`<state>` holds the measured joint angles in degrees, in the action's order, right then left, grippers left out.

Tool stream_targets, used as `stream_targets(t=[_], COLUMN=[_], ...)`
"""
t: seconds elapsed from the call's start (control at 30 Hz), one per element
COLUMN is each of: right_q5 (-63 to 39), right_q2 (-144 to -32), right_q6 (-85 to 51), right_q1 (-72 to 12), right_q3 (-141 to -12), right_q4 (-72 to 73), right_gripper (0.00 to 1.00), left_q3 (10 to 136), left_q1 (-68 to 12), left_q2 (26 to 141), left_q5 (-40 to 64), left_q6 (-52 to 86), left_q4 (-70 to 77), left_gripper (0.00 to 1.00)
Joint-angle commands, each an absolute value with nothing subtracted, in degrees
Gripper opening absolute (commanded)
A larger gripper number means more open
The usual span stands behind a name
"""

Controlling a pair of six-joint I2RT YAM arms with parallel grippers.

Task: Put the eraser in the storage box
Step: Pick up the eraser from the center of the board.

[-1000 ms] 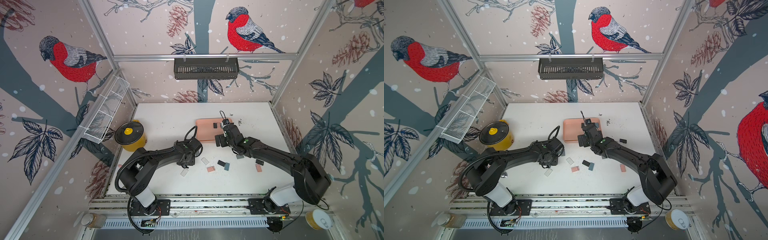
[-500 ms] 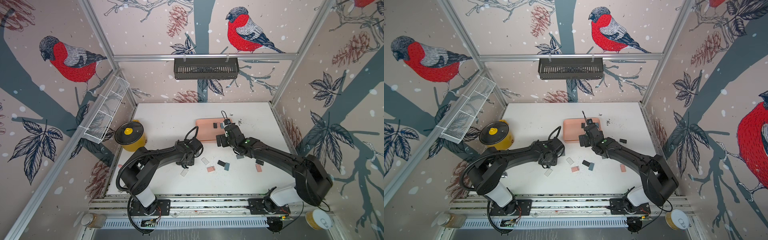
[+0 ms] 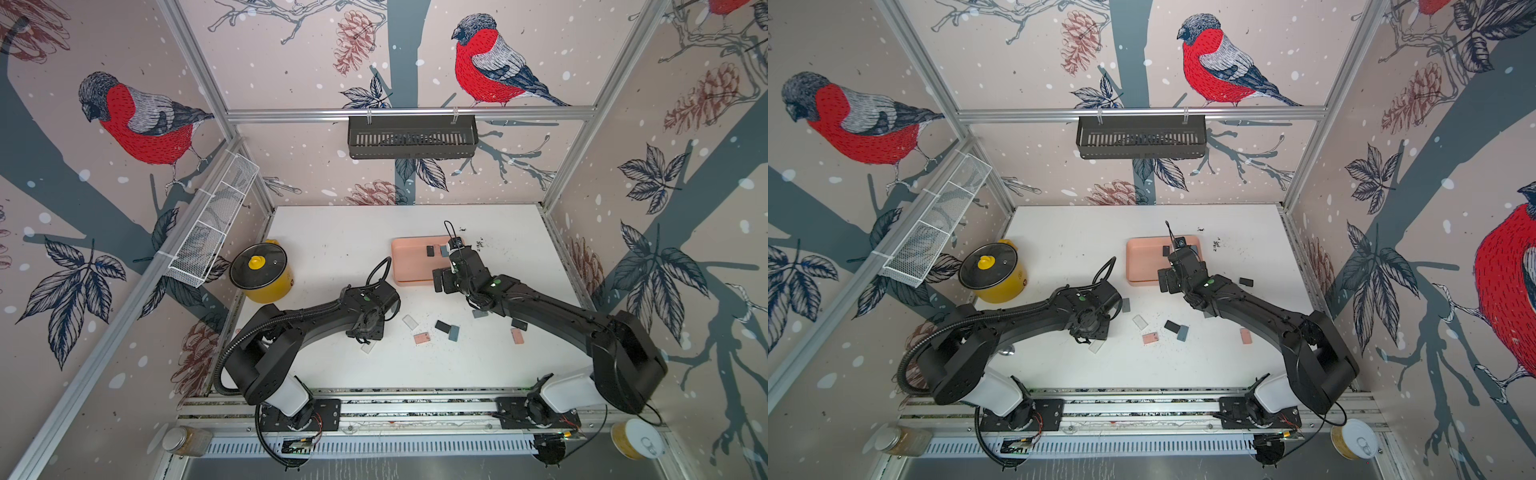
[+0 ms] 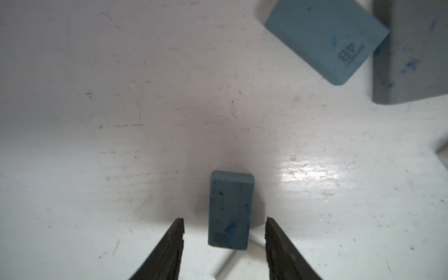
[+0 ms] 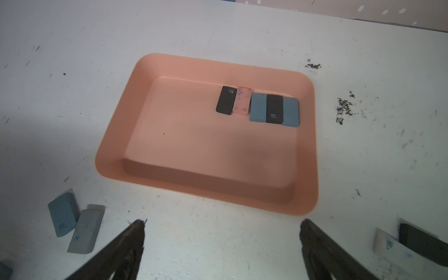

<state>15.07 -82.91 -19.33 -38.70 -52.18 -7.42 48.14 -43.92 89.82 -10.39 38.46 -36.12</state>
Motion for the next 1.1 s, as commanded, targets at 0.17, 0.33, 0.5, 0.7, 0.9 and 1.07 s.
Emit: stream_targets(t=[0.17, 0.33, 0.5, 0.7, 0.9, 1.07], right_q5=[15.91, 15.74, 15.55, 14.89, 12.37, 11.02], right_q2=[-81.46, -81.74, -82.18, -82.07, -80.84, -79.86], right_q6=[-19.41, -19.66, -19.74, -19.76, -20.44, -20.8], right_q1=[-38.71, -38.56, -38.58, -38.33, -36.77, -35.28], right_q3=[-52.14, -52.12, -52.48, -52.97, -52.51, -52.3], right_q4=[-7.03, -6.68, -6.48, -6.81, -6.67, -6.76], right_gripper=[0.99, 0.99, 0.99, 0.99, 0.99, 0.99], left_q3=[47.11, 45.95, 46.1, 48.3, 52.76, 59.59], left_q1=[-43.27, -42.17, -41.84, -41.16, -39.0, -37.68], left_q2=[90.83, 89.97, 88.86, 88.77, 89.03, 90.89], left_q5=[-9.72, -8.79, -8.99, -9.19, -9.65, -10.13], left_q6=[37.67, 37.55, 37.7, 36.75, 34.64, 32.49], left_q4=[-35.09, -34.62, -34.87, -35.48, -36.46, -37.9], left_gripper=[0.49, 0.4, 0.3, 0.28, 0.26, 0.26])
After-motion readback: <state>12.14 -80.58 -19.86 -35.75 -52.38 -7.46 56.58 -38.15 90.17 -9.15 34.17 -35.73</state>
